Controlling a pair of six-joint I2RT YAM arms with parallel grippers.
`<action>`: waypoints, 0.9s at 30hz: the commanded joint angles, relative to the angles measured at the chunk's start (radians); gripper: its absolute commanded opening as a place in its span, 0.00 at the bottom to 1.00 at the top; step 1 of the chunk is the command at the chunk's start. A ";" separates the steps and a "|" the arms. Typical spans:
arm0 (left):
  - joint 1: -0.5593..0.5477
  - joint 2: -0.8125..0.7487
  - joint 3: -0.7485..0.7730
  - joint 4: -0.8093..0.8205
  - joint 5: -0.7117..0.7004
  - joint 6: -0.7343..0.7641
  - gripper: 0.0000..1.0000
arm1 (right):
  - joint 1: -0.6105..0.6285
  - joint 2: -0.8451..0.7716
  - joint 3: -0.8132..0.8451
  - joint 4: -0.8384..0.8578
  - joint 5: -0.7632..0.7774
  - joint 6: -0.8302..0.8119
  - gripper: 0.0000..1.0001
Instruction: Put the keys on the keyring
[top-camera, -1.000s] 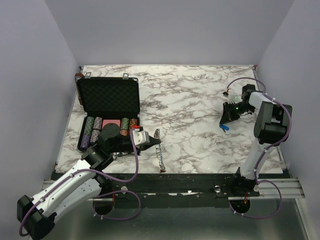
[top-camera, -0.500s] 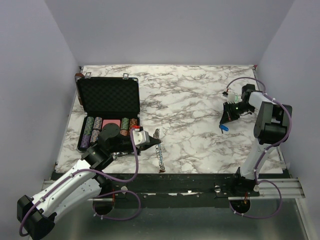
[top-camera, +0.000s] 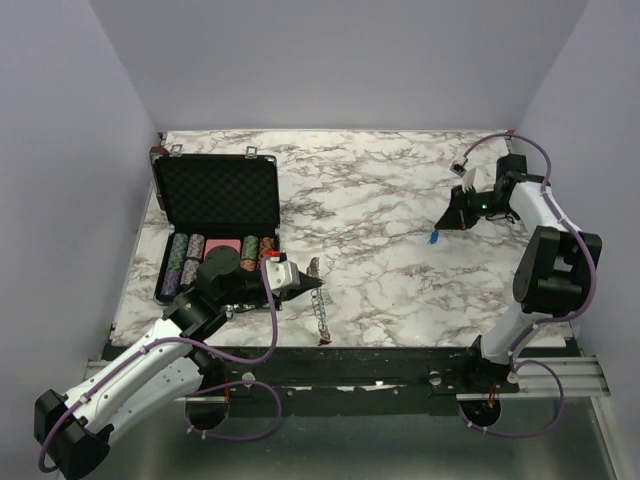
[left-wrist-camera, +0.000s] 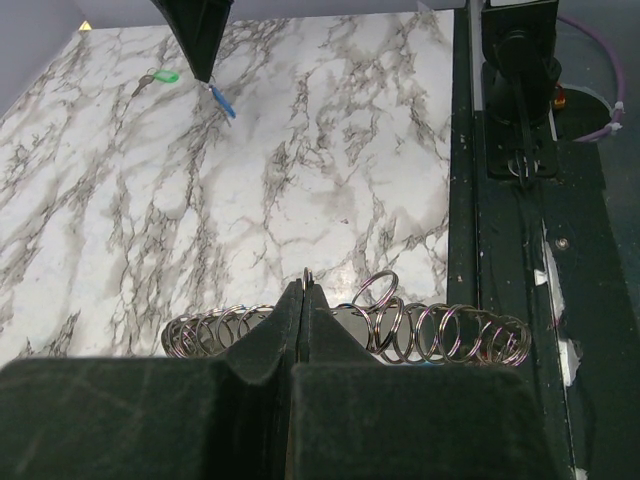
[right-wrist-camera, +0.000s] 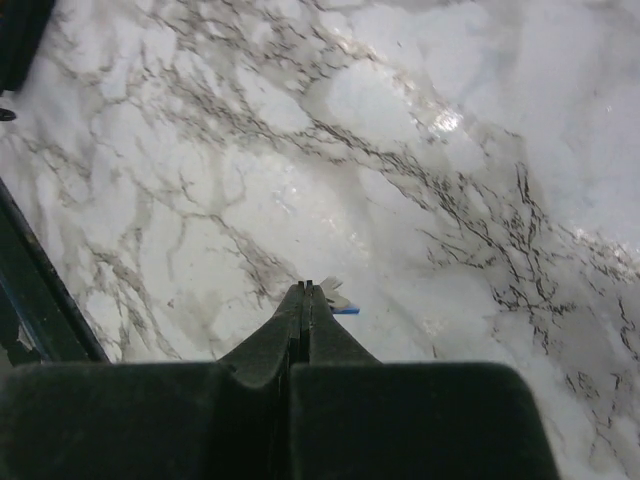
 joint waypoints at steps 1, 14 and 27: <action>0.009 -0.017 0.020 0.059 0.021 0.007 0.00 | 0.006 -0.074 0.025 -0.050 -0.192 -0.095 0.01; 0.009 -0.026 0.009 0.082 0.024 -0.007 0.00 | 0.014 -0.165 0.021 -0.104 -0.093 -0.184 0.01; 0.012 -0.030 0.014 0.077 0.031 -0.002 0.00 | 0.014 -0.083 0.086 -0.350 0.510 -0.230 0.01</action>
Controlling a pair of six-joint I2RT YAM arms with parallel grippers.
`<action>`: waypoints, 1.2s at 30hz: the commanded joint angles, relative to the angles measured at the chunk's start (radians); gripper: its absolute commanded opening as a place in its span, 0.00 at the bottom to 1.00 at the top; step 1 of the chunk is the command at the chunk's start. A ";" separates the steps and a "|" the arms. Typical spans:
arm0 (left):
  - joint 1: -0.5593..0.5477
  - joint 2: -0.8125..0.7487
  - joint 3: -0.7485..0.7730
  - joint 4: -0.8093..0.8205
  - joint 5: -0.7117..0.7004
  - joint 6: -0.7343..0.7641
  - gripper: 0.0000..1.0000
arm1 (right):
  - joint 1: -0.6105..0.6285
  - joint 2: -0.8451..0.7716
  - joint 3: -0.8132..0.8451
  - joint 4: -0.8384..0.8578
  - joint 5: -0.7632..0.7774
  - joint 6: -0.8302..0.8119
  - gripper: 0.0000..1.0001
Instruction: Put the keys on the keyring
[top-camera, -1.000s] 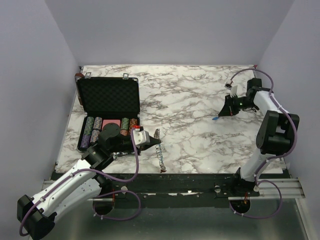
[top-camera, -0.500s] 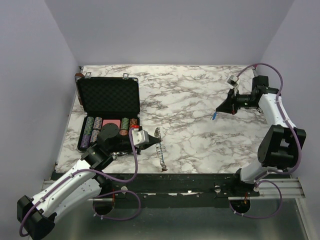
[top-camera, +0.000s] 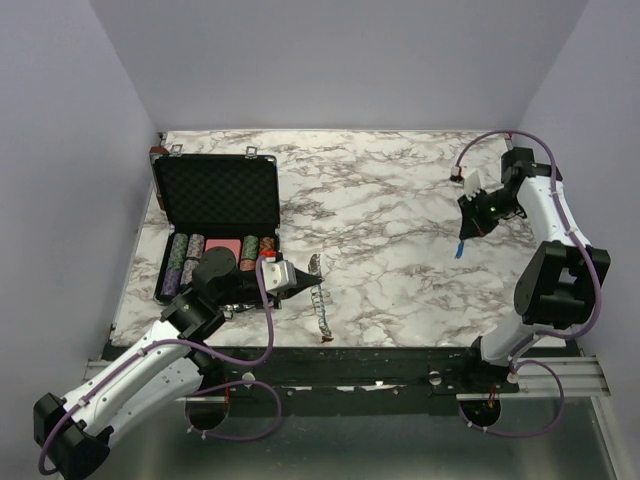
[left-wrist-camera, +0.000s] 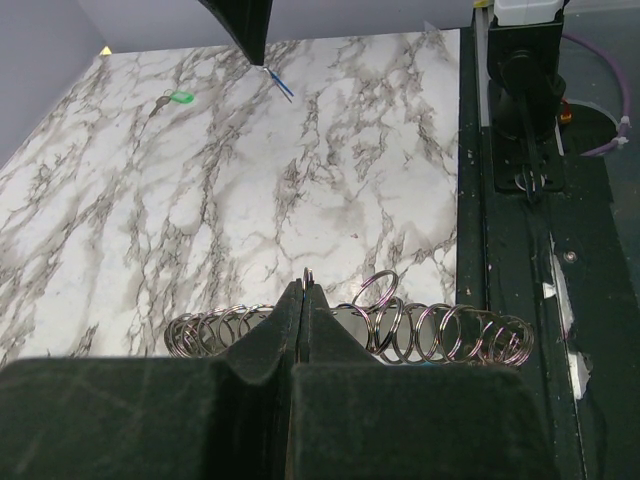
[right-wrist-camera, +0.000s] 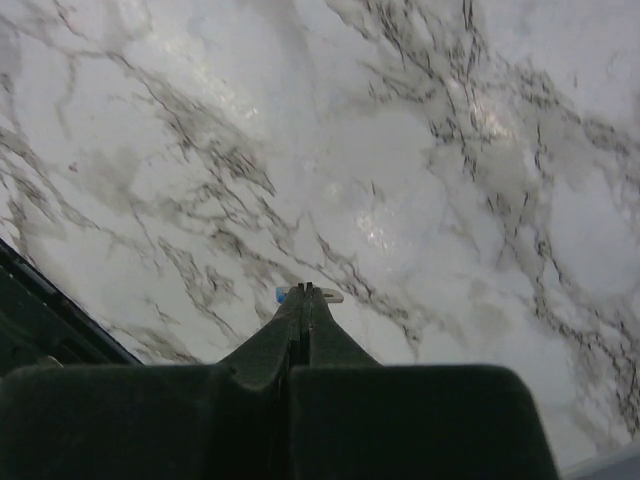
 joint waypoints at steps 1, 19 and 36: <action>0.006 -0.014 0.014 0.046 0.033 0.002 0.00 | 0.006 0.035 -0.032 -0.061 0.239 0.013 0.00; 0.004 -0.012 0.016 0.032 0.024 0.015 0.00 | 0.262 0.241 -0.085 0.231 0.324 0.275 0.01; 0.006 -0.012 0.017 0.027 0.025 0.019 0.00 | 0.288 0.267 -0.088 0.245 0.309 0.311 0.05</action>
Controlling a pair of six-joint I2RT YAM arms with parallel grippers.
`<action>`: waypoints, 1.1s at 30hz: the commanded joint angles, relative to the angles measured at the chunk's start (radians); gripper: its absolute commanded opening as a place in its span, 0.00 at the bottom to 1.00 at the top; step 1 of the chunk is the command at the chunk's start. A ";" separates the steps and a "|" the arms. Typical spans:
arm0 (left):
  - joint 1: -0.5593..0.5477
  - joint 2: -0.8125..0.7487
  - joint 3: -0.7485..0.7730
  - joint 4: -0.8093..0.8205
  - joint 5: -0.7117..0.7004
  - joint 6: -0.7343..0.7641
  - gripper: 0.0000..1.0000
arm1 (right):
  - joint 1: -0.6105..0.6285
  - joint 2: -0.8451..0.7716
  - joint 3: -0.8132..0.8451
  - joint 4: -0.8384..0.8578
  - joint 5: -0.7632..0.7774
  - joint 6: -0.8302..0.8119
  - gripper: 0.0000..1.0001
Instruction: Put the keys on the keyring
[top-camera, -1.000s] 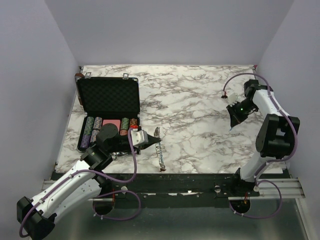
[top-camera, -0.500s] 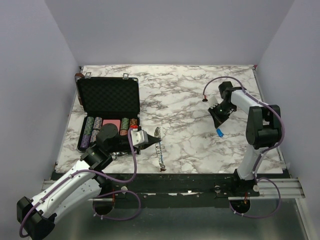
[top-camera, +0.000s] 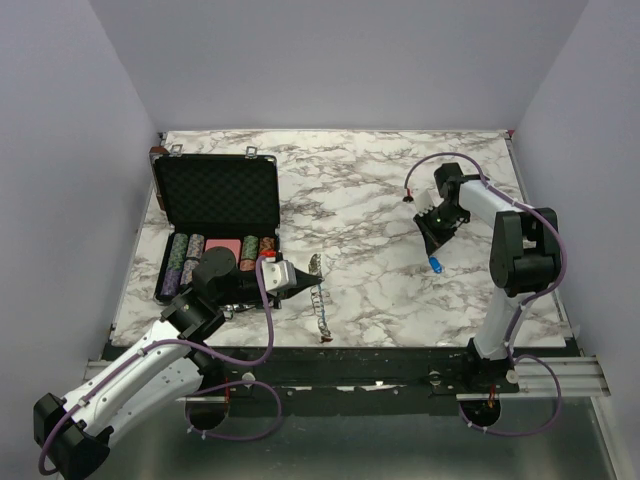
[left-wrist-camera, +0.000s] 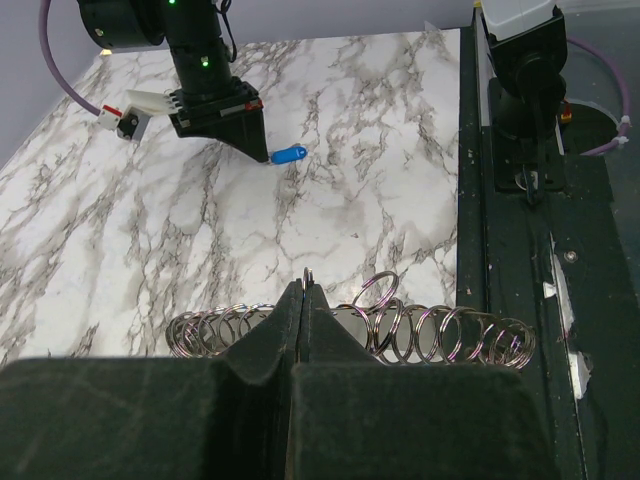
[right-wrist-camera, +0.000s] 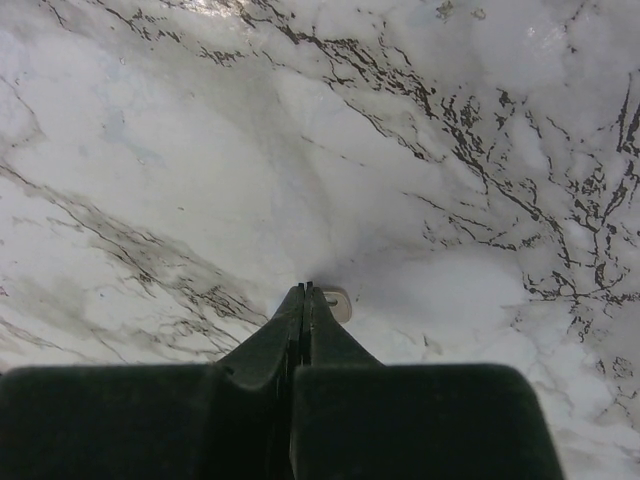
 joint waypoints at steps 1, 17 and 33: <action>0.005 -0.012 0.016 0.028 0.025 0.018 0.00 | 0.006 0.020 -0.001 -0.001 0.012 0.012 0.06; 0.003 -0.012 0.019 0.025 0.025 0.018 0.00 | 0.006 0.011 0.007 -0.023 0.031 0.018 0.17; 0.005 -0.012 0.017 0.022 0.024 0.018 0.00 | 0.006 -0.007 -0.004 -0.030 0.040 0.024 0.18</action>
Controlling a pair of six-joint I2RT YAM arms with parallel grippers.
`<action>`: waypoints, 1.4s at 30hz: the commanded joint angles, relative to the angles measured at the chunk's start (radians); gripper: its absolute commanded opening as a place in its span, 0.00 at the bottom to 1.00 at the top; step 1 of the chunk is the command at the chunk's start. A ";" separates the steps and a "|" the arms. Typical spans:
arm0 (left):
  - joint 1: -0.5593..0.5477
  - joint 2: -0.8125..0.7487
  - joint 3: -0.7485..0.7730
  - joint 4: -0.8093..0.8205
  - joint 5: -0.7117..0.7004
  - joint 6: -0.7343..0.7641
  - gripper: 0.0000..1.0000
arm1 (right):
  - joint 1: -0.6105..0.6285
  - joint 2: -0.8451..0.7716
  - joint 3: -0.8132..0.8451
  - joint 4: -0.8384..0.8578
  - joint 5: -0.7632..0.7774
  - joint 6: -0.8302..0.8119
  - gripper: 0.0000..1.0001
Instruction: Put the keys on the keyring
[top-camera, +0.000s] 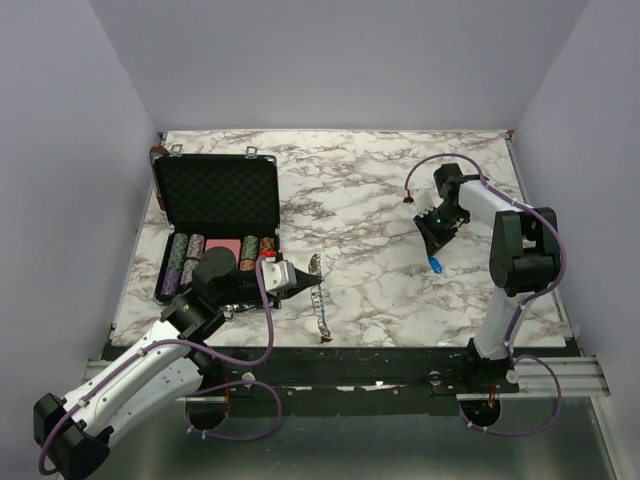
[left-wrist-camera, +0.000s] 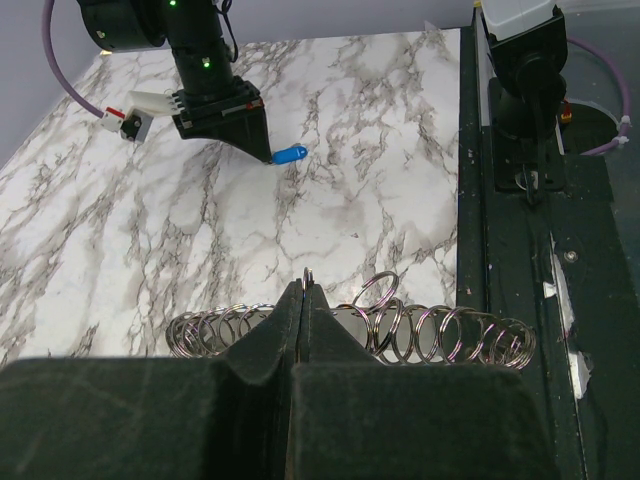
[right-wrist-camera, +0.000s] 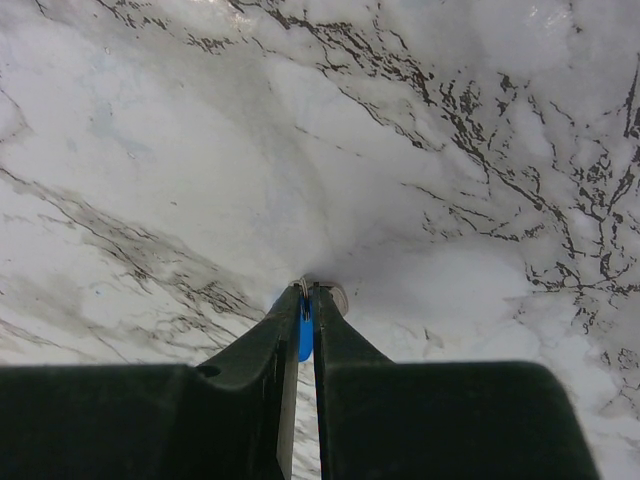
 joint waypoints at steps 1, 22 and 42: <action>0.005 -0.012 0.017 0.023 0.025 0.018 0.00 | 0.005 -0.012 -0.004 -0.023 0.021 0.013 0.18; 0.005 -0.012 0.020 0.021 0.022 0.019 0.00 | 0.004 -0.023 -0.011 -0.023 0.040 0.023 0.16; 0.005 -0.037 0.002 0.050 -0.001 0.010 0.00 | 0.004 -0.141 0.073 -0.066 -0.163 -0.083 0.00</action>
